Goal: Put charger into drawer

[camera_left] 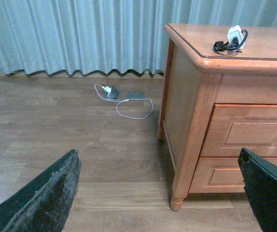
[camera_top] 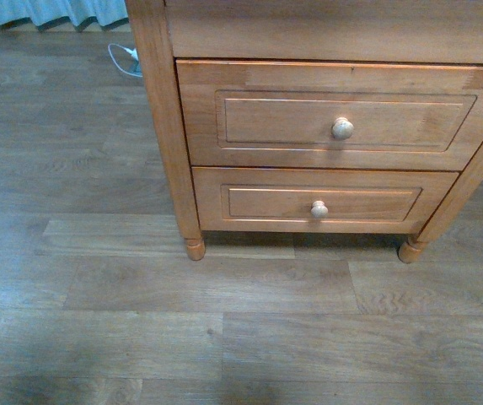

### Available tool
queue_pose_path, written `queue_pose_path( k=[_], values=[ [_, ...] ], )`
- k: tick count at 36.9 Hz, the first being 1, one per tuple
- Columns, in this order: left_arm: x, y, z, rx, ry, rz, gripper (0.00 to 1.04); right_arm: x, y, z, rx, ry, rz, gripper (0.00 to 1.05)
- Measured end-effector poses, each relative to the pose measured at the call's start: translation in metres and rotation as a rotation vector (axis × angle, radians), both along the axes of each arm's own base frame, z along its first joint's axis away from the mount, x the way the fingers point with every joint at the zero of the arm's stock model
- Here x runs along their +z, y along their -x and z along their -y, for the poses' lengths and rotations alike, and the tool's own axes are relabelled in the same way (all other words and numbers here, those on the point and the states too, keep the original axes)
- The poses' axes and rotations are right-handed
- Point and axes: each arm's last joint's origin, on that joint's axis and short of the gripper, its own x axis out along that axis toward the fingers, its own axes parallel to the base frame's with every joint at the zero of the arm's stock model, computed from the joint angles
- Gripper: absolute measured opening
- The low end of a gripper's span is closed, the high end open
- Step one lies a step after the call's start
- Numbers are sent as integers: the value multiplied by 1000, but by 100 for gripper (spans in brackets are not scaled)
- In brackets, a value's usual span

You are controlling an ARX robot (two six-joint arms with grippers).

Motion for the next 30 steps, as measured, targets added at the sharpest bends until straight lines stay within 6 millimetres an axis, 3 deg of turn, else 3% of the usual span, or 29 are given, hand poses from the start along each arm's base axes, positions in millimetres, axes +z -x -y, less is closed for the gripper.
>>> queue_pose_path(
  k=[17,19,26,30],
  values=[
    [0,0,0,0,0,0,98,0,0,0,3,3,-2,96],
    [0,0,0,0,0,0,98,-1,0,0,68,43,-76,96],
    [0,0,0,0,0,0,98,3,-23,-2,160,112,-257,96],
    [0,0,0,0,0,0,98,12,-48,-11,181,142,-305,96]
  ],
)
